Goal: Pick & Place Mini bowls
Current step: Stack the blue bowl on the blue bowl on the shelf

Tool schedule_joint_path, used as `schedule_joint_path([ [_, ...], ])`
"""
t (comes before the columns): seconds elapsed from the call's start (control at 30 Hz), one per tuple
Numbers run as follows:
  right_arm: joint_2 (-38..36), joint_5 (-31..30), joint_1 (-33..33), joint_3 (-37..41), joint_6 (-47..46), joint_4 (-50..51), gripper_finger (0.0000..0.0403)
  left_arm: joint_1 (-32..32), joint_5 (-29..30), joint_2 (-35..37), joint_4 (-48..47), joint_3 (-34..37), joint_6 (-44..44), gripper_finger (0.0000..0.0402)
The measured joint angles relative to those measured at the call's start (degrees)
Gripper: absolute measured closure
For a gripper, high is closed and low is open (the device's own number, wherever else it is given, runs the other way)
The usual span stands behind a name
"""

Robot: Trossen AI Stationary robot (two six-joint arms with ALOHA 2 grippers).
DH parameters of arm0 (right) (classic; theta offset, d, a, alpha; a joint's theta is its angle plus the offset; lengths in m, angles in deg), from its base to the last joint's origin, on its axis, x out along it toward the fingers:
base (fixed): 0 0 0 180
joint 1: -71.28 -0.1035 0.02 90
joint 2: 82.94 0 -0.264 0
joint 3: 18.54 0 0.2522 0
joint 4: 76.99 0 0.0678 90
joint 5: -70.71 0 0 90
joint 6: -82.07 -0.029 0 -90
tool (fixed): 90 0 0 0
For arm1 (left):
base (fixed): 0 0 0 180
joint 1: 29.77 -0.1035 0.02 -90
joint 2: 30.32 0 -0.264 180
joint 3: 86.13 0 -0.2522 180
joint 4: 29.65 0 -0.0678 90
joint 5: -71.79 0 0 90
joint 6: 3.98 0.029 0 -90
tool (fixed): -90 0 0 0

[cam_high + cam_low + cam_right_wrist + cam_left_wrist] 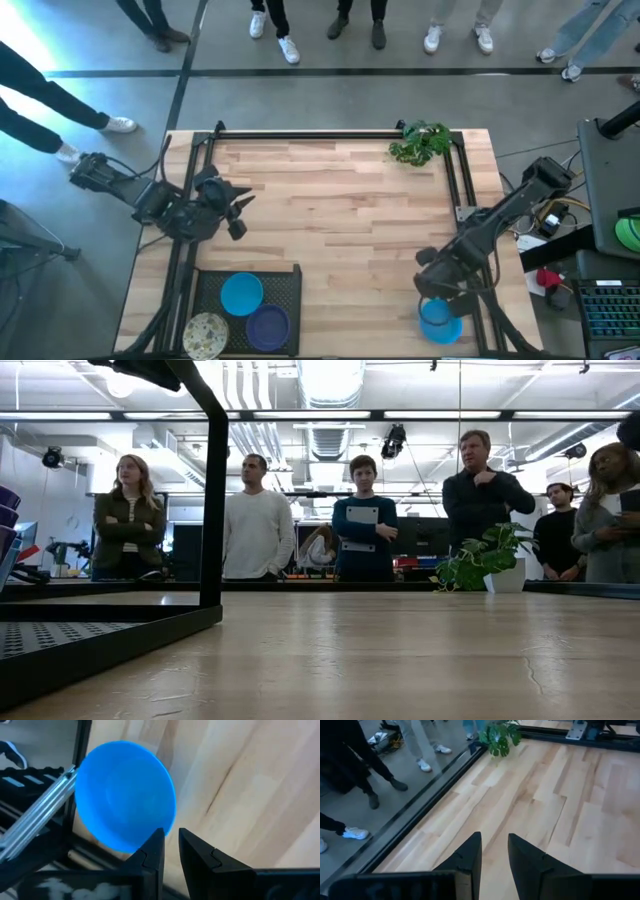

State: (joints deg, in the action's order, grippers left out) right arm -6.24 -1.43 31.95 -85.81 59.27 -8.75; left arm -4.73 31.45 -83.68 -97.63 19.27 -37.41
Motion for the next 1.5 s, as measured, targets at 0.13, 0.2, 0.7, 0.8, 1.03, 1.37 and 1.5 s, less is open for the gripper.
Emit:
schedule_joint_path([
  [0.13, 0.0, -0.1, -1.0, 3.3, -0.4, -4.1, 0.0349, -0.7, -2.0, 0.0, 0.1, 0.0, 0.9, 0.0313],
  [0.2, 0.1, -0.1, -1.4, 4.7, -0.4, -5.3, 0.0349, -1.1, -4.4, 0.0, 0.1, 0.0, 2.1, 0.0313],
  [0.7, 0.2, -2.9, -2.1, 10.8, -0.2, -16.5, 0.0349, -2.5, -9.7, 0.0, 0.2, 0.0, 3.4, 0.0313],
  [0.8, 0.2, -2.9, -2.1, 11.5, -0.2, -16.8, 0.0349, -2.6, -9.7, 0.0, 0.2, 0.0, 3.4, 0.0313],
  [1.03, 0.3, -2.9, -2.1, 13.3, -0.2, -20.7, 0.0349, -2.9, -9.7, 0.0, 0.2, 0.0, 3.3, 0.0313],
  [1.37, 0.3, -2.5, -2.1, 12.5, -0.1, -20.8, 0.0349, -3.0, -9.7, 0.0, 0.3, 0.0, 3.2, 0.0313],
  [1.5, 0.2, 0.2, -2.1, 12.0, -0.1, -20.8, 0.0349, -3.1, -9.7, 0.0, 0.3, 0.0, 3.2, 0.0313],
])
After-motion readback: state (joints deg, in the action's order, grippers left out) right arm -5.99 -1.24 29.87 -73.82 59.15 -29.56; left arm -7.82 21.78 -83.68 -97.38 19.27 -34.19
